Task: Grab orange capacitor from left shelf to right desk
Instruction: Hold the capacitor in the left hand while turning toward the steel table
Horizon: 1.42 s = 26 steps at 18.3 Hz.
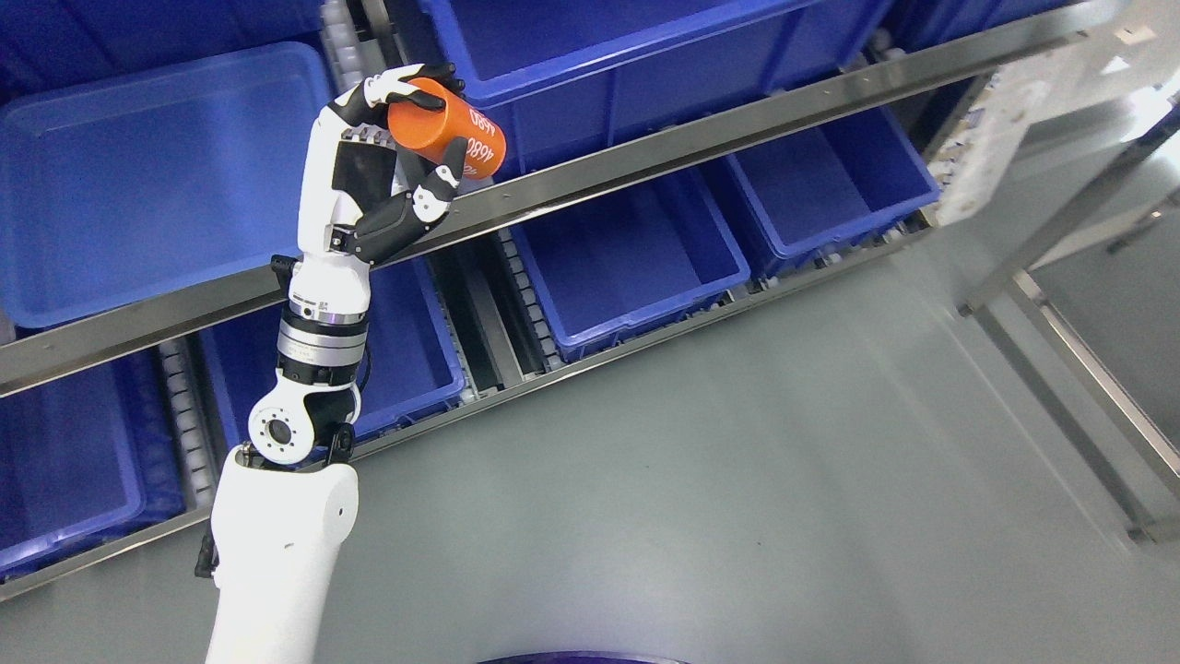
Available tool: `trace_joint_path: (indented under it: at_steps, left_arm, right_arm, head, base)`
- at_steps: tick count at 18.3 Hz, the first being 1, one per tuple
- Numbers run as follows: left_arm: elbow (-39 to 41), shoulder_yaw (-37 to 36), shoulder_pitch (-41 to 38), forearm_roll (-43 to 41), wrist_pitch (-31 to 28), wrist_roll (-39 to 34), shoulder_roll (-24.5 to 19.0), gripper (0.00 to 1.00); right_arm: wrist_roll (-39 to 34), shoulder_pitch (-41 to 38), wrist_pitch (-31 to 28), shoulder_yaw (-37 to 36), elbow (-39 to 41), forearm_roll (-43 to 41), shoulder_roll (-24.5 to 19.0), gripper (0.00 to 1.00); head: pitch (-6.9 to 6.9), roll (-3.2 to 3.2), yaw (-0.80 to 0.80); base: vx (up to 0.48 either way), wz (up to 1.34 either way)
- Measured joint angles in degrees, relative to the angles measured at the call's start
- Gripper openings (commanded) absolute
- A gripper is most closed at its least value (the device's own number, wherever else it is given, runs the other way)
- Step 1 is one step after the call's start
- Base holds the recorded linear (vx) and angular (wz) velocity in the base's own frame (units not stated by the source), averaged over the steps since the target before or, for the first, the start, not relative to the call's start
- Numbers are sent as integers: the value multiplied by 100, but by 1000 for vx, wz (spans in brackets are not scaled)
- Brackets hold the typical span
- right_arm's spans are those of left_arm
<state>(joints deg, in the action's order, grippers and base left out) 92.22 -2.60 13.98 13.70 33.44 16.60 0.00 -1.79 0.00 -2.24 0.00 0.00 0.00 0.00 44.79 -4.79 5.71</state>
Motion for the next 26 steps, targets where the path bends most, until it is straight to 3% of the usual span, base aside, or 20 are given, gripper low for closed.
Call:
trace_joint_path:
  at_steps: [15,26]
  left_arm:
    - [3,177,-121,0,38,0,0,1]
    - [-29,55,-71,1,46,0,0,2]
  right_arm:
    - [-8,0,0,0,0,0,0,100]
    - [-2,-3,0,0,0,0,0,100]
  head:
    - [0,0,0]
    - [0,0,0]
  base:
    - [14,-587]
    - [168,-682]
